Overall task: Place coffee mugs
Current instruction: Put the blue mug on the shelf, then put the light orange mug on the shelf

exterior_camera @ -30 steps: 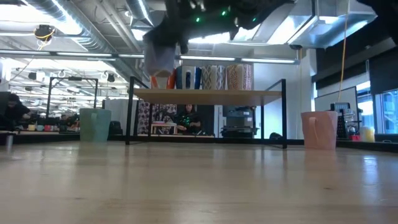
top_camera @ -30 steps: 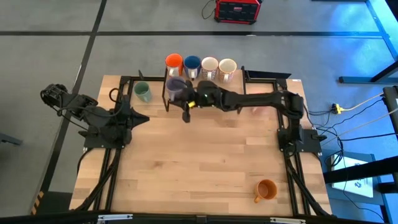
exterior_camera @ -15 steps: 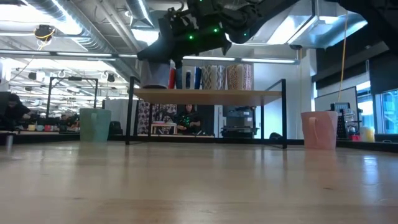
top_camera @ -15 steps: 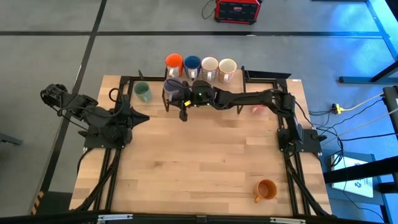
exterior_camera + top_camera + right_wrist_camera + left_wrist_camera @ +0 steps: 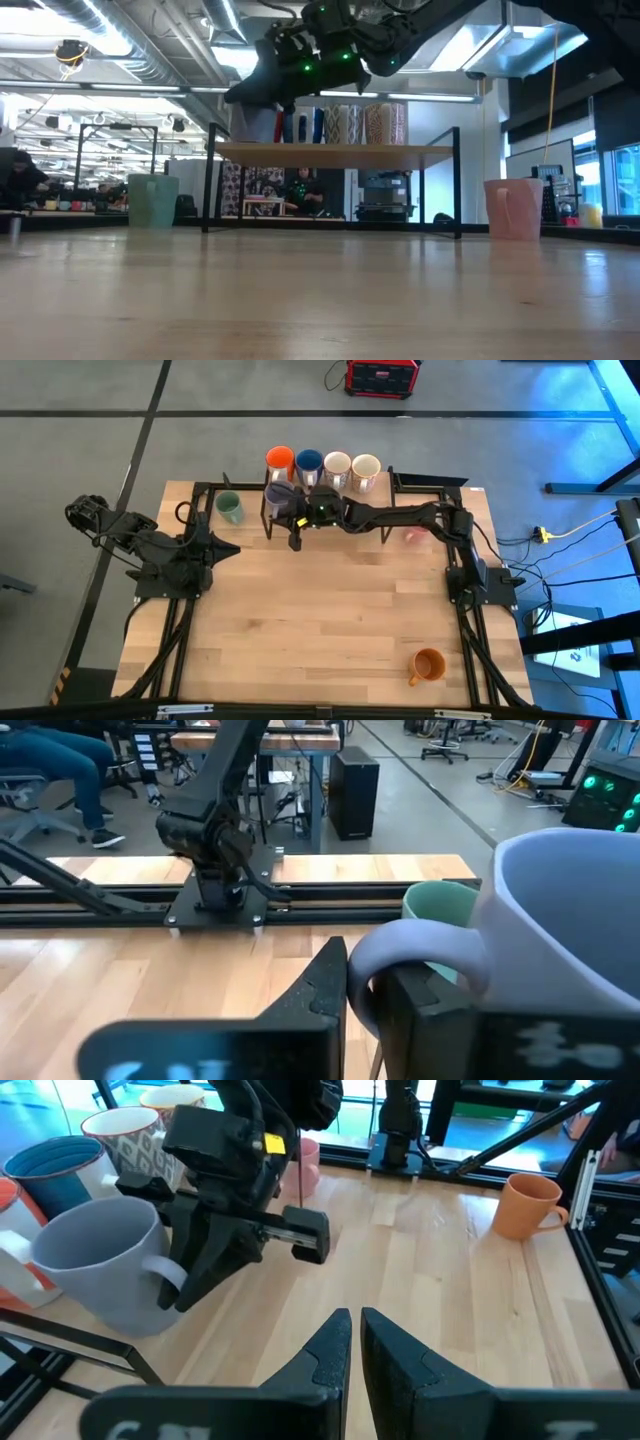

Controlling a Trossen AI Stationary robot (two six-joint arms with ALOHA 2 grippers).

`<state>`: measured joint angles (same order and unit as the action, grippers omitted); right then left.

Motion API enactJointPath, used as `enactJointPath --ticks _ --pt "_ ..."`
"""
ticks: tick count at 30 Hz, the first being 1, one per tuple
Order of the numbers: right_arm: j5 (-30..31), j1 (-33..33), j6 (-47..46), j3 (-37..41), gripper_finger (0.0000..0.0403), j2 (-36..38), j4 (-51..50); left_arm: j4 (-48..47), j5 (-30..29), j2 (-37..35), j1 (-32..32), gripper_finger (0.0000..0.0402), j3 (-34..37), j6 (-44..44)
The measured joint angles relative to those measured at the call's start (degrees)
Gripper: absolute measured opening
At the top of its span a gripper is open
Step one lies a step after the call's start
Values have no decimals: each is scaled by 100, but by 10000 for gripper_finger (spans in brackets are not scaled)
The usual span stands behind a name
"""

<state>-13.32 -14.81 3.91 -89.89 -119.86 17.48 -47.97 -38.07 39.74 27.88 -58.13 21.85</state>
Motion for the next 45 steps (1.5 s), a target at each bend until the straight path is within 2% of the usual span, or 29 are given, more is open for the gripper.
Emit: enactJointPath --ticks 8,18,22,37,45 --pt "246 17 -70 -2 41 -56 1 4 -2 -1 0 21 0 2" --pt "522 17 -217 15 142 -32 -279 2 -2 1 0 21 0 2" --pt "521 17 -219 15 168 104 -593 0 -4 -2 0 21 0 0" --pt "469 19 -348 15 176 477 -1546 2 -43 -2 0 21 0 -108" --pt "428 15 -366 17 176 953 -2676 21 -43 -2 0 21 0 -149"
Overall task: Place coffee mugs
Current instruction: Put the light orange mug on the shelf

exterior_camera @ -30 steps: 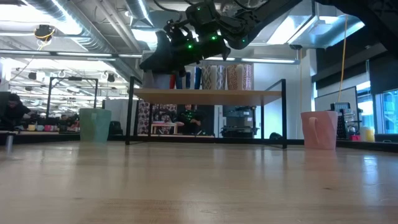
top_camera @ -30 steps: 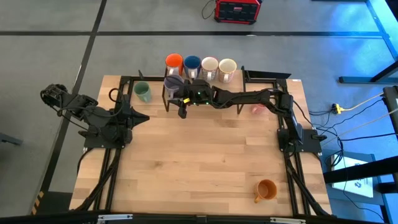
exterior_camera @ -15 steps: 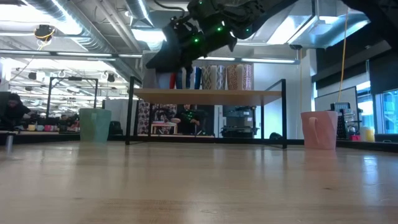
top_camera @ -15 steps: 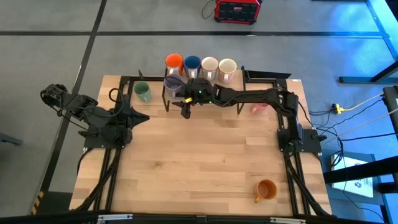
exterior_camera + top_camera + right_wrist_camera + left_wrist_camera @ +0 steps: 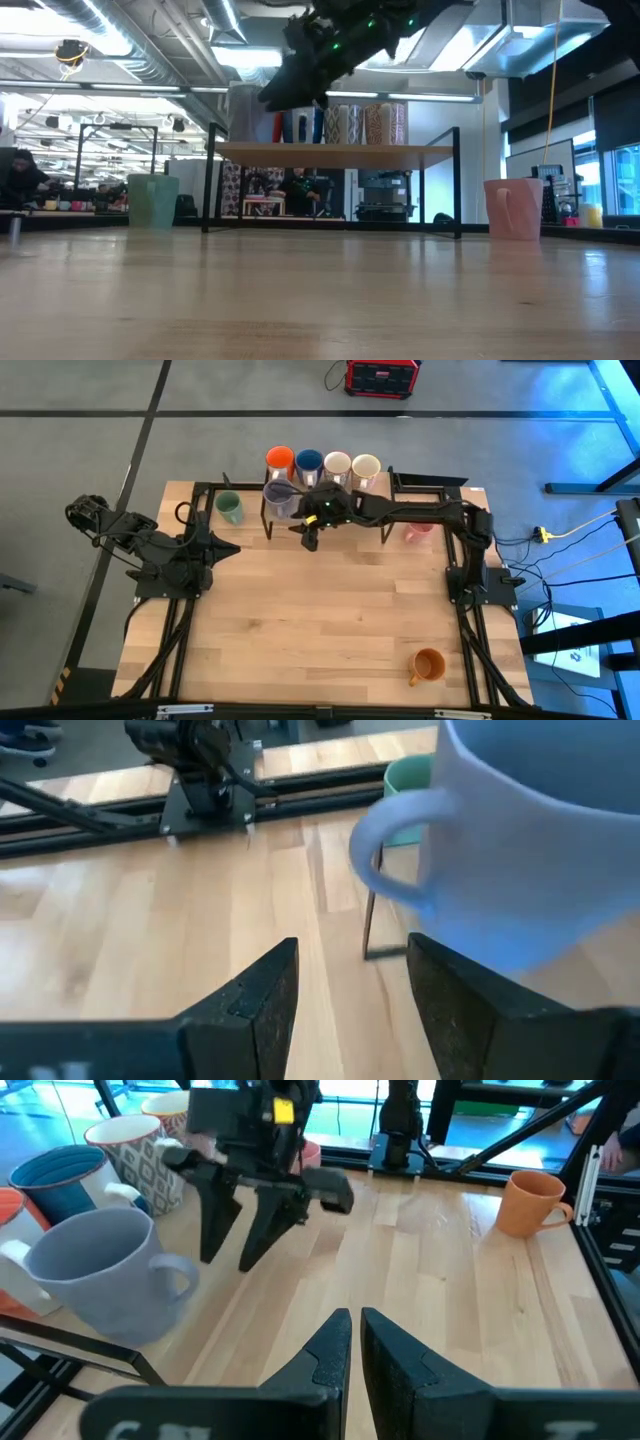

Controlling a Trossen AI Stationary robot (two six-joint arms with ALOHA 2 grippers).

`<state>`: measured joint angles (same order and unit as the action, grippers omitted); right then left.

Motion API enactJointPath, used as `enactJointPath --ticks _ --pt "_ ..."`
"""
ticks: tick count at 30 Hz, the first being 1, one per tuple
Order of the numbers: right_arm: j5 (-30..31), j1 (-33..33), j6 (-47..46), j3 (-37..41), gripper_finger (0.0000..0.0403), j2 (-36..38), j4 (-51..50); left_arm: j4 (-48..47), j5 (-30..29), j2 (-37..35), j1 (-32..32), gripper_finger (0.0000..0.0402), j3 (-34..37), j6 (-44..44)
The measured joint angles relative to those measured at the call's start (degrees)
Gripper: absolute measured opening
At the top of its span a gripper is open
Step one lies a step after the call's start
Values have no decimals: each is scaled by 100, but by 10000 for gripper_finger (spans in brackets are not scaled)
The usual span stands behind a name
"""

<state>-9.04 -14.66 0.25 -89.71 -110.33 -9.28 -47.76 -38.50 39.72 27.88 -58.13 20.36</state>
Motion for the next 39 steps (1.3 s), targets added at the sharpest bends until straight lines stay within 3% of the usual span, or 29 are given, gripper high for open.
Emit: enactJointPath --ticks 7,14,22,26,32,39 --pt "47 171 -250 0 176 682 -1153 25 4 2 0 21 0 4" --pt "60 856 -771 -2 176 1362 -2384 26 13 207 0 21 0 32" --pt "611 1804 -1448 212 176 1425 -2552 471 404 502 0 21 373 -275" --pt "744 2272 -2056 646 176 1553 -2568 1370 636 527 2 21 938 -125" --pt "1293 2955 -3113 1390 176 2013 -2483 3087 1454 602 4 21 1776 200" --pt "1873 4150 -4821 2057 176 2694 -2660 3521 1459 1096 9 21 1904 735"
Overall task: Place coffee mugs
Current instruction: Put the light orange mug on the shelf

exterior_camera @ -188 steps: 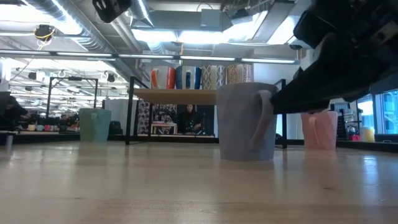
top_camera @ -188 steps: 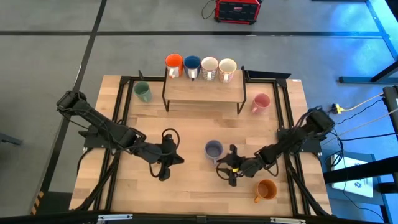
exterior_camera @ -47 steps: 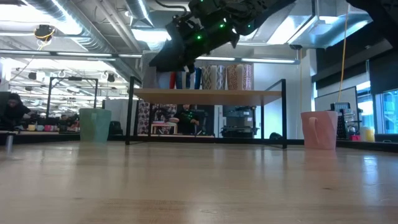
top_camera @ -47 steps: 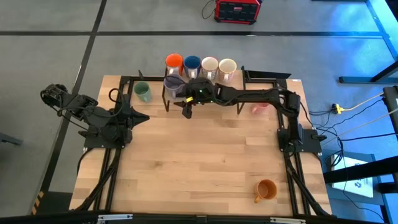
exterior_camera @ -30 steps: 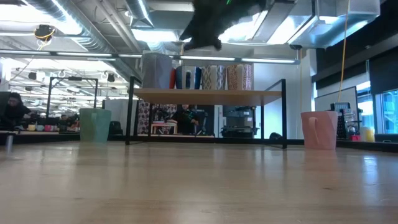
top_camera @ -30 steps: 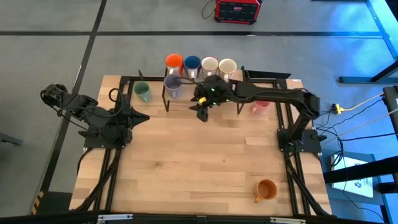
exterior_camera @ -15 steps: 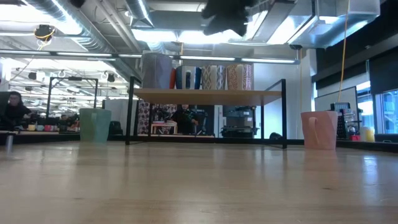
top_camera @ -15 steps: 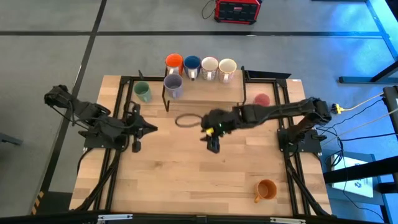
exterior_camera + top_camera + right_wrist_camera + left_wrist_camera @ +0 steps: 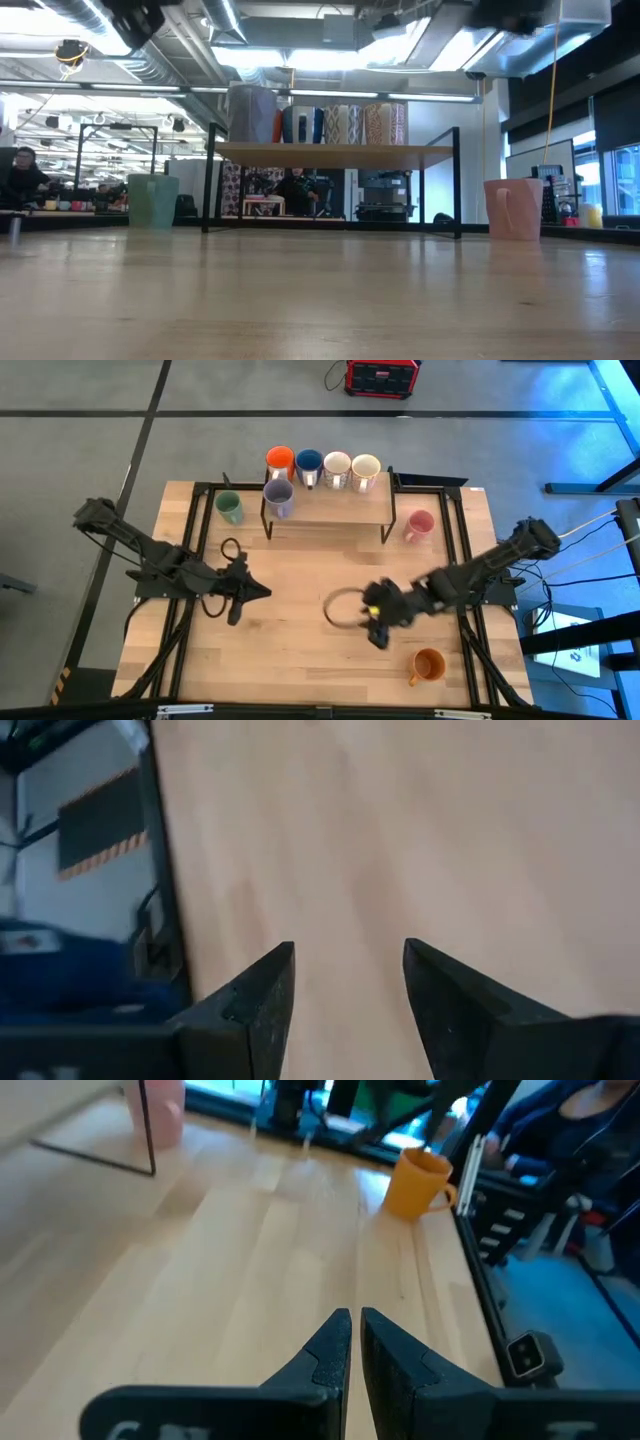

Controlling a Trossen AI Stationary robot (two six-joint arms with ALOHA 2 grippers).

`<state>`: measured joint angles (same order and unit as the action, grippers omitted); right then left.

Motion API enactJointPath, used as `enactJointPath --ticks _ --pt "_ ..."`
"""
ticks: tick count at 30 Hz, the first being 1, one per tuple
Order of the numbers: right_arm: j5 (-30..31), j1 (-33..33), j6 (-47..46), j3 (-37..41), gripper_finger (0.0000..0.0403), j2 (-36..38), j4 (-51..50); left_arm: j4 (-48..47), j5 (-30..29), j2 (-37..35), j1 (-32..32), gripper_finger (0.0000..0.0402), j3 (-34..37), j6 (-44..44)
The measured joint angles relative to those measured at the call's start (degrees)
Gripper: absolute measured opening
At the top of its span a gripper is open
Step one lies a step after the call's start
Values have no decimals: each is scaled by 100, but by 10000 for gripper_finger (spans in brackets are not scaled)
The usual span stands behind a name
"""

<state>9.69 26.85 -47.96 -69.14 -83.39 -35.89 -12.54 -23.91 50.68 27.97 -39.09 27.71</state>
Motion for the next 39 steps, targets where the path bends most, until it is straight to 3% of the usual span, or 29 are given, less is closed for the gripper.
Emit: enactJointPath --ticks 12,20,33,39 --pt "20 2327 -3849 118 176 76 -466 1551 220 1309 127 21 -18 162" --pt "-20 3089 -6273 111 176 -341 -1444 1566 185 1796 419 20 -233 478" --pt "-152 2712 -6563 116 173 -1224 -1961 1555 32 1914 420 20 -245 517" --pt "-277 2551 -6351 113 111 -1297 -1967 1529 41 1914 411 21 -245 465"
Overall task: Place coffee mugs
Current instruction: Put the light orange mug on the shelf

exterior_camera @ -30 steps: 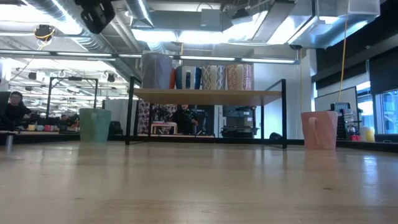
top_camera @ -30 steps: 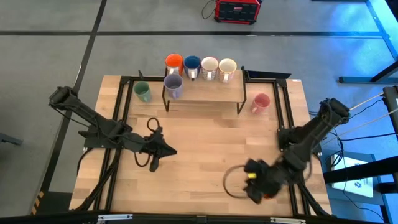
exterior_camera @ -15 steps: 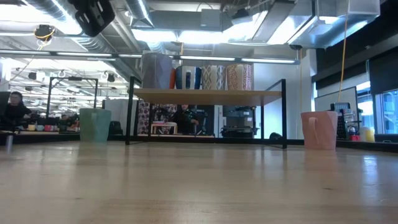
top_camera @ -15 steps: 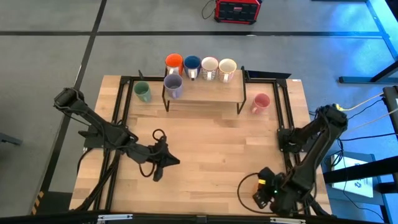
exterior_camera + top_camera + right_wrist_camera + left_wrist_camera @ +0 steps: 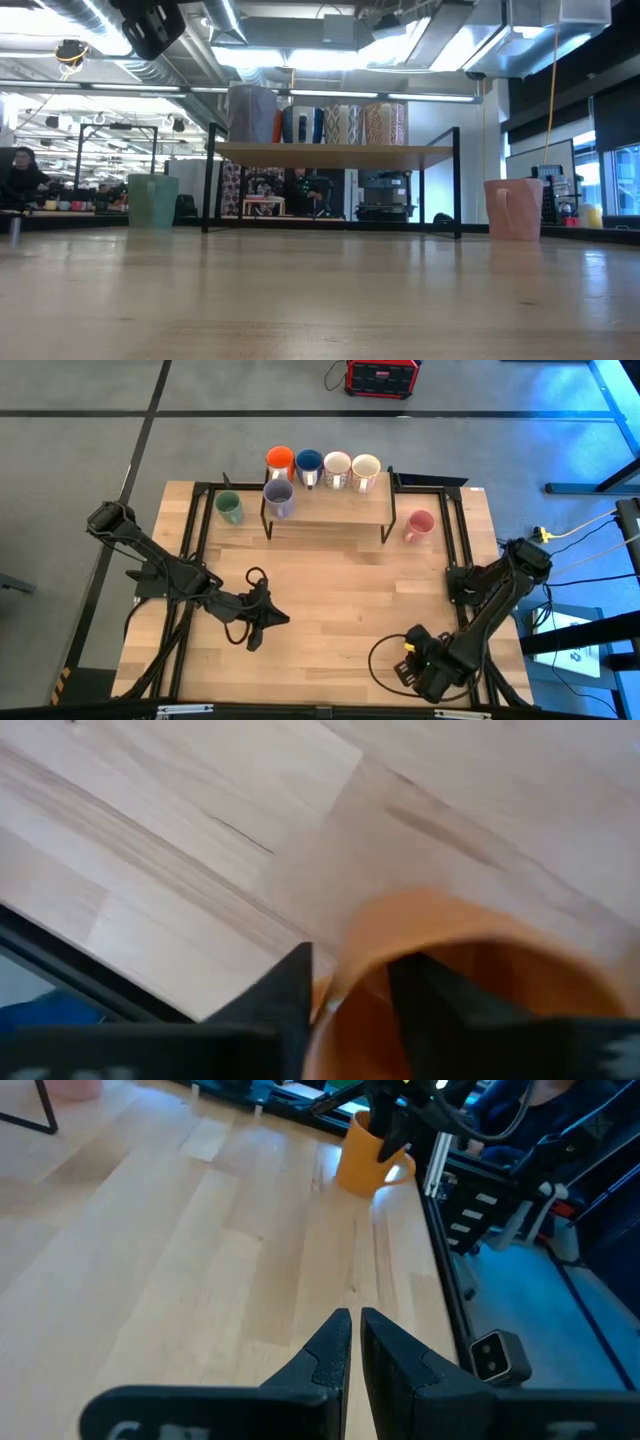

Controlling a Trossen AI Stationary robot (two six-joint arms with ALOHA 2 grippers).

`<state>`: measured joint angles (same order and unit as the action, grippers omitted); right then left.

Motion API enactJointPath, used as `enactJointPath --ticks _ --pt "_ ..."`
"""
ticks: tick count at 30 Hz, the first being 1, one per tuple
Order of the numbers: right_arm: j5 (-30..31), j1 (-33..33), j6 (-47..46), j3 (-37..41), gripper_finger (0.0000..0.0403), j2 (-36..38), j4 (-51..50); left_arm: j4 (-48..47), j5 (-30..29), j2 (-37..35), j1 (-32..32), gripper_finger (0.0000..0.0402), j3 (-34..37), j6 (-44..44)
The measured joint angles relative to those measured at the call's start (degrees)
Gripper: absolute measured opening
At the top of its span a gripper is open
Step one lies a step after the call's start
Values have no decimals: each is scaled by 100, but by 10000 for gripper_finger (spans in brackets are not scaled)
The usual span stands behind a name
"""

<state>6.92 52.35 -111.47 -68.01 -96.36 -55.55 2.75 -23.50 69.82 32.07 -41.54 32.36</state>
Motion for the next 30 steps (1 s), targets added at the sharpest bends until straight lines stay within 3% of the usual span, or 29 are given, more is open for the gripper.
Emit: enactJointPath --ticks 5,7,13,18,23,30 --pt "-8 -105 417 0 24 0 -34 -77 26 -9 -32 20 0 -145" --pt "-4 -174 814 -8 10 0 9 -78 74 -10 -66 21 0 -145" --pt "272 -618 2272 -290 9 0 77 -87 246 -280 -72 20 0 -328" --pt "595 -1241 4275 -590 10 0 413 -233 315 -725 -72 21 0 -415" --pt "405 -2032 5781 -599 6 2 863 -716 306 -1004 -145 21 0 -450" --pt "-18 -2905 6799 -597 4 -2 1148 -842 345 -968 -174 20 0 -669"
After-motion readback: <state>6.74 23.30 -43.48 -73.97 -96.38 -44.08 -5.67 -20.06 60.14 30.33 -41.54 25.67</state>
